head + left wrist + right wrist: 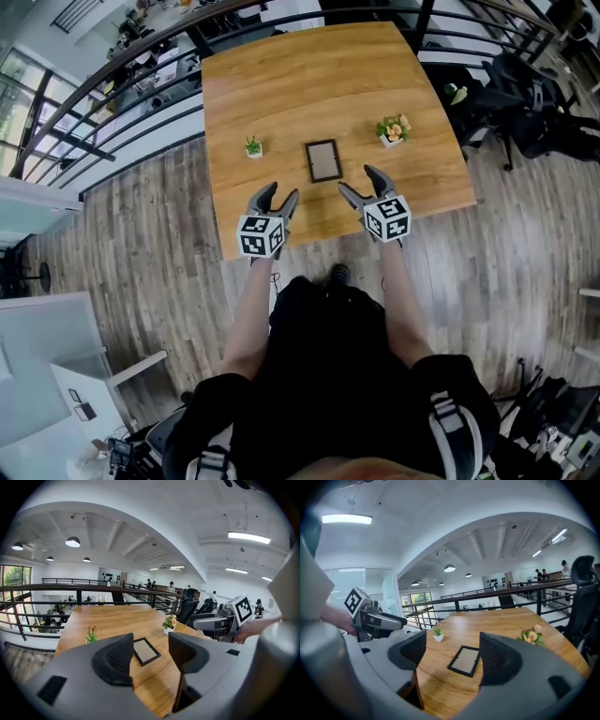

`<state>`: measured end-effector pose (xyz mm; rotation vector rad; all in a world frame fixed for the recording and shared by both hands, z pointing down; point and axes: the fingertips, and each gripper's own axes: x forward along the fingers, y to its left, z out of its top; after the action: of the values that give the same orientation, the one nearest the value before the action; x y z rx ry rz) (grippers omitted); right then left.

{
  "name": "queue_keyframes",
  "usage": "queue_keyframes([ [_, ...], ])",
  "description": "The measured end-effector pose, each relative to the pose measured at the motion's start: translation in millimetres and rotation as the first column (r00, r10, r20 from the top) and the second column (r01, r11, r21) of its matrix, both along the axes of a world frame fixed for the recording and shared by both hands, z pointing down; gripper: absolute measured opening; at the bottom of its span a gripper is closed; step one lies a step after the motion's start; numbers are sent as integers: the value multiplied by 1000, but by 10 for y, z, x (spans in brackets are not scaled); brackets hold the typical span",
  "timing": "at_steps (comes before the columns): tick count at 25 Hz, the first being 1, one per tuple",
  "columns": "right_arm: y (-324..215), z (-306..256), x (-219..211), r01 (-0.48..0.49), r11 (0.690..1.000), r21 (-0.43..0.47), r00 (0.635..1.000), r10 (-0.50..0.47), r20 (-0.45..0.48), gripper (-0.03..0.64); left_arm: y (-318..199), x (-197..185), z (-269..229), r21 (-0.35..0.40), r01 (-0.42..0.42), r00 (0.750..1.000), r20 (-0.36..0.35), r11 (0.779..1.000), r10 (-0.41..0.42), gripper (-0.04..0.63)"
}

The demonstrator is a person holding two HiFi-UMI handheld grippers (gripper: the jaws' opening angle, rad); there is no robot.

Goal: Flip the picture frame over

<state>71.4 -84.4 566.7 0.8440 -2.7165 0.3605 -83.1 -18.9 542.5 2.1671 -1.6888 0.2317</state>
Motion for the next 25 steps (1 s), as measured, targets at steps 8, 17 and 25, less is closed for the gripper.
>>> queue_keyframes([
  [8,-161,123,-4,-13,1000,-22,999,13,-29,348,-214,-43,176,-43,1,1000,-5,999,-1,247],
  [17,-549,226,74,-111,993,-50,991,107,-79,348,-618,-129,342,-75,-74,997,-15,994,73,247],
  [25,-742,350,61,-231,971,-56,969,225,-99,344,-1002,-322,669,-124,-124,992,-23,985,122,247],
])
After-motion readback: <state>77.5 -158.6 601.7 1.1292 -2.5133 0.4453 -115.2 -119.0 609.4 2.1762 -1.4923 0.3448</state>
